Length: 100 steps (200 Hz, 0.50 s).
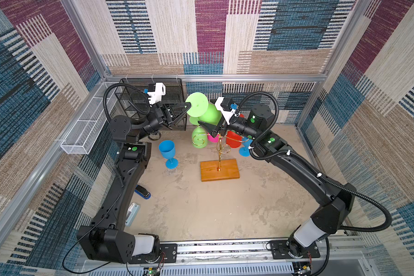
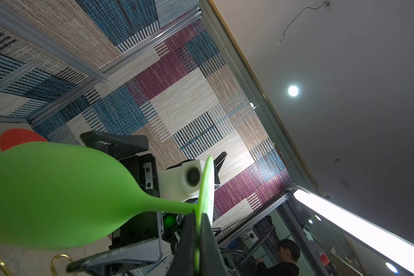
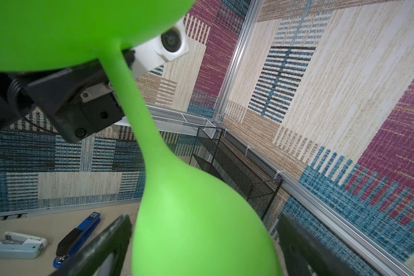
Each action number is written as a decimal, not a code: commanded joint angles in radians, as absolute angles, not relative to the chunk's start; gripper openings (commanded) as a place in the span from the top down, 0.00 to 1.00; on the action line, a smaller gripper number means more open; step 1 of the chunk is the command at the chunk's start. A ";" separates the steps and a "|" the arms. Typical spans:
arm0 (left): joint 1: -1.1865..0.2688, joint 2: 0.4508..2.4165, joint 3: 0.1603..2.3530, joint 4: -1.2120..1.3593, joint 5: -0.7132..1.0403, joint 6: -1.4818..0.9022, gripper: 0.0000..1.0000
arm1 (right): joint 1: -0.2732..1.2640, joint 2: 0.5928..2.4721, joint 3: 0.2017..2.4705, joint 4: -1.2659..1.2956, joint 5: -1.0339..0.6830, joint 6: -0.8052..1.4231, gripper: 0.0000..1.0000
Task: Take the wine glass off the wine glass rack
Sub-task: 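Close the right gripper on the green glass stem while left gripper holds the foot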
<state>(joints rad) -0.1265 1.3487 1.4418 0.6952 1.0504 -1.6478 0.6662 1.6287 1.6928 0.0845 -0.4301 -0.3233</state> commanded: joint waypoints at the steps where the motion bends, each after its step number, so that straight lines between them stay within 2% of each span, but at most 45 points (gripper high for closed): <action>1: -0.126 1.348 1.443 0.750 1.044 -1.665 1.00 | 0.670 1.632 1.700 0.089 -0.421 -0.312 0.06; 55: -0.127 1.352 1.442 0.763 1.042 -1.673 1.00 | 0.680 1.631 1.699 0.083 -0.416 -0.310 0.22; 100: -0.127 1.367 1.463 0.771 1.047 -1.682 1.00 | 0.685 1.613 1.684 0.081 -0.403 -0.295 0.29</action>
